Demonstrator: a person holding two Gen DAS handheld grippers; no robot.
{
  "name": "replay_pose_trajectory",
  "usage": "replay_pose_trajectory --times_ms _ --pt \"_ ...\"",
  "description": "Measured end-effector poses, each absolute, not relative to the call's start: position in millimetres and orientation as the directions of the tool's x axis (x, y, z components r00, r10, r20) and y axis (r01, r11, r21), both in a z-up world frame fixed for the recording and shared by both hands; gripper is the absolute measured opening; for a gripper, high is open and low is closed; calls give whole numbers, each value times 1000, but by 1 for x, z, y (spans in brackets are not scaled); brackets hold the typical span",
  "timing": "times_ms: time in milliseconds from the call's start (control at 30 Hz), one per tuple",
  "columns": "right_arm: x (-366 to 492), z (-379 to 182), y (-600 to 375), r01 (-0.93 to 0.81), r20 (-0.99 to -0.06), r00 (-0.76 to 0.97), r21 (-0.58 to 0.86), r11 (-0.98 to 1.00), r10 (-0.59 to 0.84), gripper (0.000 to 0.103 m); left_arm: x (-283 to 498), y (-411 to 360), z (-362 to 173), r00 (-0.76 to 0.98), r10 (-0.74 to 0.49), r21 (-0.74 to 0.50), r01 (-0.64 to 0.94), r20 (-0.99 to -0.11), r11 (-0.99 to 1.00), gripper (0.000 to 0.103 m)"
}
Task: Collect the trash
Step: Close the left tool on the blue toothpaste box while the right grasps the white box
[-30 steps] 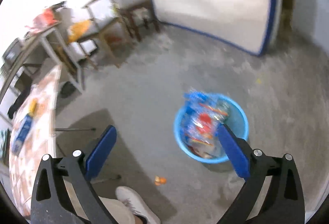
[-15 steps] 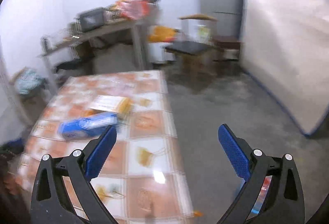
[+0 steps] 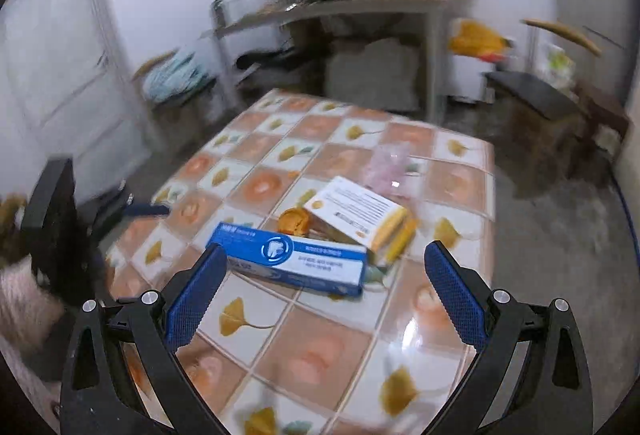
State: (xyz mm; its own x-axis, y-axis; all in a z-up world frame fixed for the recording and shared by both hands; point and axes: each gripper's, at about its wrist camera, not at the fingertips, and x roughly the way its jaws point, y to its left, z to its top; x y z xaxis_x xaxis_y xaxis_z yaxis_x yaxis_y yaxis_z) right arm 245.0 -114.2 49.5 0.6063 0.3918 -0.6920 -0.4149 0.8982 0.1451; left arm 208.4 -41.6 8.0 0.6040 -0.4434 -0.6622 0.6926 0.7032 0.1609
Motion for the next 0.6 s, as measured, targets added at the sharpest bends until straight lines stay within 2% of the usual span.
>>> replay_pose_trajectory --times_ms 200,367,600 --pt "305 36 -85 -586 -775 467 89 806 425 89 242 -60 -11 558 -424 258 771 -713 582 97" --pt "348 17 -66 -674 -834 363 73 735 415 80 257 -69 -27 518 -411 264 805 -750 531 97" --pt "379 -14 -50 -749 -896 261 47 661 359 79 271 -80 -46 491 -383 292 832 -783 471 96"
